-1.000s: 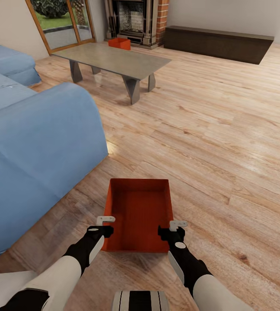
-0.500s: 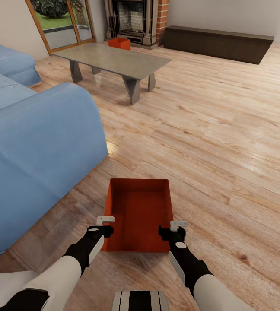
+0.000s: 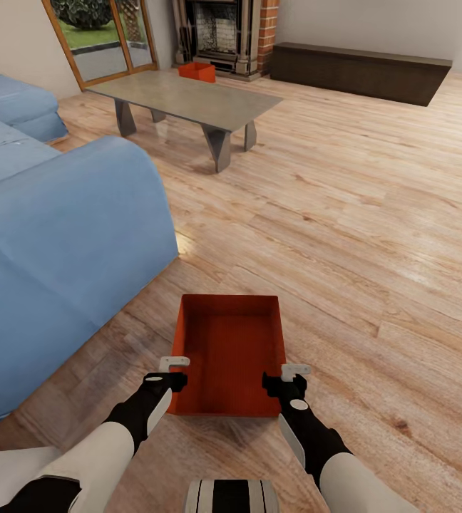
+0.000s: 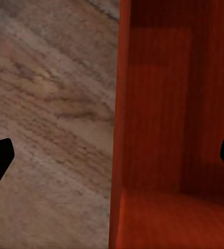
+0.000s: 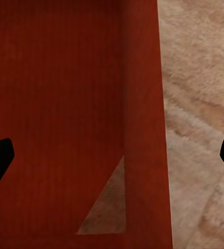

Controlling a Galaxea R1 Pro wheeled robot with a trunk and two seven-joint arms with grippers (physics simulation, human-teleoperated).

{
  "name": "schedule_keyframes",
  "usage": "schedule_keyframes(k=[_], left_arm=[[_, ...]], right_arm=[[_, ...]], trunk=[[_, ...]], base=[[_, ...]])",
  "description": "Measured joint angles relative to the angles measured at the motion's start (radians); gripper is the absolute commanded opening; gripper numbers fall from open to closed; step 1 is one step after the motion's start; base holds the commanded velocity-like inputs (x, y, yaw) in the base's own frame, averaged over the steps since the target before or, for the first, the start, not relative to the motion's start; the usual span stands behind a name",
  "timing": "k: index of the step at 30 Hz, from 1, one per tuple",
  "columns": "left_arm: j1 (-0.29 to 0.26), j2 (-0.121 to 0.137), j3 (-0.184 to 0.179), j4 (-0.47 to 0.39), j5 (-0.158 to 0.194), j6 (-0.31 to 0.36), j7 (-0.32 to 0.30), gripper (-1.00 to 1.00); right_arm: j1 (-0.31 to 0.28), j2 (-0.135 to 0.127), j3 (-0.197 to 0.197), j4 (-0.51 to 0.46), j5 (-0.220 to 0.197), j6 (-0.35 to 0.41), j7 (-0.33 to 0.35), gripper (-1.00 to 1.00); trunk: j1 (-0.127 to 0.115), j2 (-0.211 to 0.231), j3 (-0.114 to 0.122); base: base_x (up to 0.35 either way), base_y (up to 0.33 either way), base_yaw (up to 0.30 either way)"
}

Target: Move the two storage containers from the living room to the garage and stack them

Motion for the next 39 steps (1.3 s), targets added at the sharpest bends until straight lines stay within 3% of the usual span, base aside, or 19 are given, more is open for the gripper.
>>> schedule_keyframes(k=[12, 21, 39], left_arm=[[0.0, 0.0, 0.0, 0.001, 0.0, 0.0, 0.0, 1.0], [0.0, 0.0, 0.0, 0.001, 0.0, 0.0, 0.0, 1.0], [0.0, 0.0, 0.0, 0.001, 0.0, 0.0, 0.0, 1.0]], right_arm=[[0.0, -0.002, 0.0, 0.0, -0.003, 0.0, -0.001, 1.0], [0.0, -0.026, 0.0, 0.0, -0.002, 0.0, -0.002, 1.0], [0.0, -0.026, 0.0, 0.0, -0.001, 0.004, 0.0, 1.0]], trunk=[[0.0, 0.0, 0.0], [0.0, 0.0, 0.0], [0.0, 0.0, 0.0]], base=[[0.0, 0.0, 0.0], [0.0, 0.0, 0.0], [0.0, 0.0, 0.0]])
